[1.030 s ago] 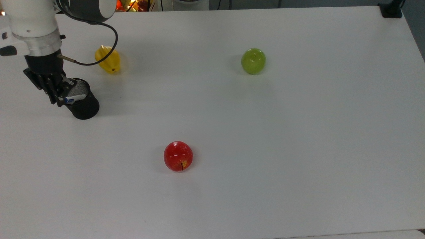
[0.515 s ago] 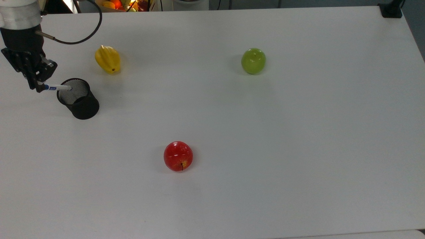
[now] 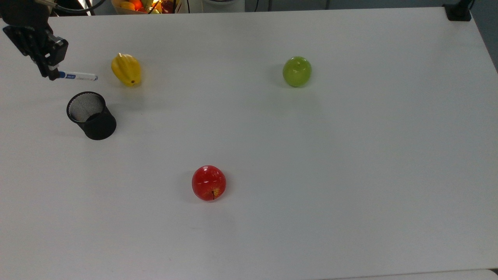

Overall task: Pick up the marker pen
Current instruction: 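Lift the marker up out of the pen cup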

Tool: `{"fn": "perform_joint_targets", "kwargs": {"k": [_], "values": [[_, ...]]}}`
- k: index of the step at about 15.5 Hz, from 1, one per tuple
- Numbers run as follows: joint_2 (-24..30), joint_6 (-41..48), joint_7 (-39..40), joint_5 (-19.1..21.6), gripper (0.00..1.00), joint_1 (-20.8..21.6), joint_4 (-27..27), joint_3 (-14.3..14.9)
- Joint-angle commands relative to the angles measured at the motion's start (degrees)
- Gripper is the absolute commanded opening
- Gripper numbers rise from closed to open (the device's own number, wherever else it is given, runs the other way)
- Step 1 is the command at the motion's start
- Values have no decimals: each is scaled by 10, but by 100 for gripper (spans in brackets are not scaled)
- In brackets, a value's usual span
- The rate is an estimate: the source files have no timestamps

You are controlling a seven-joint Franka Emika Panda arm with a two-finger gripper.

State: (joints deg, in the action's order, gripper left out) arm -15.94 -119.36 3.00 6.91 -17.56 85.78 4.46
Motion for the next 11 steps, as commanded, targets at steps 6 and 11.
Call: {"fn": "perform_joint_targets", "kwargs": {"k": [6,11], "values": [[37,192,23,12,9,67,13,-3],[35,267,32,12,9,128,18,-5]]}}
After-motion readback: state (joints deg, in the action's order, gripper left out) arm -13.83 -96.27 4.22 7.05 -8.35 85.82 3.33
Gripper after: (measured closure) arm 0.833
